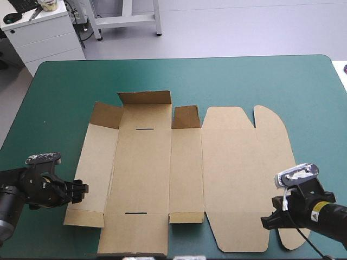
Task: Fold the box
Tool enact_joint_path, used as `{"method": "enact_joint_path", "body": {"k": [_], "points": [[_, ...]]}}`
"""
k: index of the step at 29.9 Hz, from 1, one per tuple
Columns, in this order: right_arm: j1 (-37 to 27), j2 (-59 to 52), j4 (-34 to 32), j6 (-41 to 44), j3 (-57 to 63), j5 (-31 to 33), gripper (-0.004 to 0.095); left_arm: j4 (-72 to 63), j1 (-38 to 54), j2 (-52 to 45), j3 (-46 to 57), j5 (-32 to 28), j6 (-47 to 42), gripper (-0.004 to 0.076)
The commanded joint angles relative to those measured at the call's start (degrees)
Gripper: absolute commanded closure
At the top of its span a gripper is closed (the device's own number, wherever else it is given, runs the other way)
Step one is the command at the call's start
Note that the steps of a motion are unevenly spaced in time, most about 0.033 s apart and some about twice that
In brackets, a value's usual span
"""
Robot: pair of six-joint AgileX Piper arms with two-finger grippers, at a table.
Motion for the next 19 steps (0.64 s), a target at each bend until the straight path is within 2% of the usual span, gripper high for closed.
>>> {"method": "enact_joint_path", "body": {"k": [1, 6, 9, 14, 19], "points": [[-0.39, -3.48, -0.08, -0.13, -0.31, -0.51, 0.0909, -10.25, 7.11, 0.24, -1.82, -1.55, 7.85, 0.0126], [-0.39, -8.57, -0.17, 1.06, 0.19, 1.11, 0.0909, -24.52, 16.25, 6.28, -1.82, 1.92, 20.79, 0.0126], [-0.39, -11.41, -0.17, 1.06, 0.32, 3.31, 0.0909, -29.99, 18.73, 11.77, -1.92, 4.89, 26.4, 0.0126], [-0.39, -16.03, -0.38, 1.06, 0.32, 6.69, 0.0909, -29.92, 18.73, 19.79, -4.33, 7.79, 26.98, 0.0126], [-0.39, -19.6, -0.5, 1.06, 0.32, 7.98, 0.0909, -32.71, 18.53, 22.49, -5.21, 9.64, 28.95, 0.0126]]}}
